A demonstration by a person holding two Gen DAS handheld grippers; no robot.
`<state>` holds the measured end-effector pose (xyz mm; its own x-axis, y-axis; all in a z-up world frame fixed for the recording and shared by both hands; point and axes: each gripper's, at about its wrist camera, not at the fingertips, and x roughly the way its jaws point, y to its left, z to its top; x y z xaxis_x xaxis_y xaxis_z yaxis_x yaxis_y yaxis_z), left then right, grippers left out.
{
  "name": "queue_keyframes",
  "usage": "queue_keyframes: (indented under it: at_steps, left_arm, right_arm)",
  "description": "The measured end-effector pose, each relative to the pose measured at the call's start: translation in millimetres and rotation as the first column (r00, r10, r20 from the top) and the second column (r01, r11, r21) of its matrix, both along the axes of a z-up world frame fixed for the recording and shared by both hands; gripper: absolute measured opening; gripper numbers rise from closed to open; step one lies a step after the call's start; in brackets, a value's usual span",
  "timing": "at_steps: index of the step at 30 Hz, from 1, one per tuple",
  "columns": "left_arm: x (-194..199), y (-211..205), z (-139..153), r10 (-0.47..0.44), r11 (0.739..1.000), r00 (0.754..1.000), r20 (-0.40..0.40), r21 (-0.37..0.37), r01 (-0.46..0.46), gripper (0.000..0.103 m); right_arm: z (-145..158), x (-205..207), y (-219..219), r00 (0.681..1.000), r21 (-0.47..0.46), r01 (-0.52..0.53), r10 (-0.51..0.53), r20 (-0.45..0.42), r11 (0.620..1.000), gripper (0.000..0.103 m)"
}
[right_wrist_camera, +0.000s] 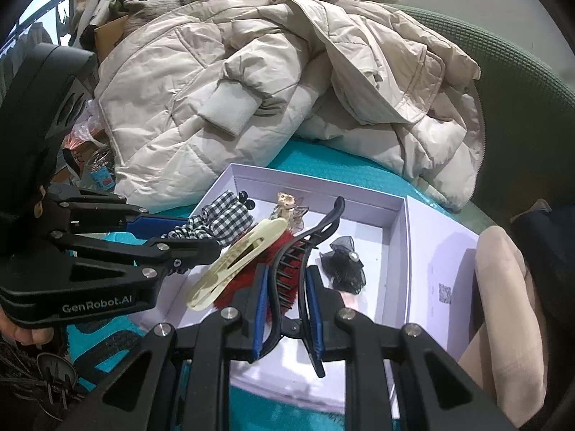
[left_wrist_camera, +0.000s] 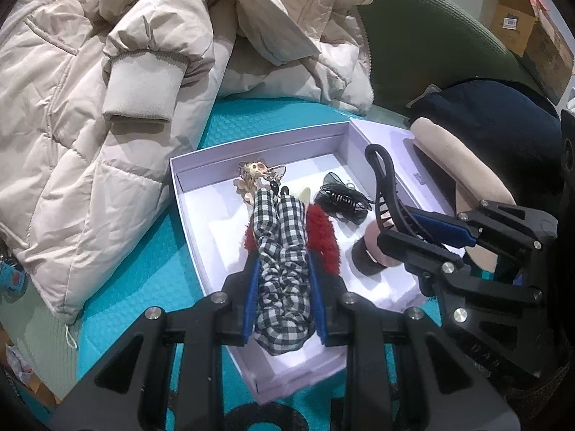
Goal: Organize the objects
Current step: 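Lower the scrunchie and claw clip into the box beside the red scrunchie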
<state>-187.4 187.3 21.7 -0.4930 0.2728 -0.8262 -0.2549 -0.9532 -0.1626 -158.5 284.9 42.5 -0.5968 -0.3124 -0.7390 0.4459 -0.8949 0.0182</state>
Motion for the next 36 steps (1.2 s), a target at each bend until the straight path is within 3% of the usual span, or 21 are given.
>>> queue_keyframes:
  at_steps: [26,36]
  left_arm:
    - [-67,-1,-27,-0.05,0.999,0.999,0.02,-0.021,0.05,0.024]
    - [-77,-6,-49,-0.04,0.999,0.997,0.07,-0.018,0.041,0.024]
  right_arm:
    - [-25,-61,-4,0.998,0.001,0.047,-0.047,0.036,0.999,0.02]
    - [-36,-71,-9,0.997,0.01,0.043,-0.044,0.058,0.999,0.02]
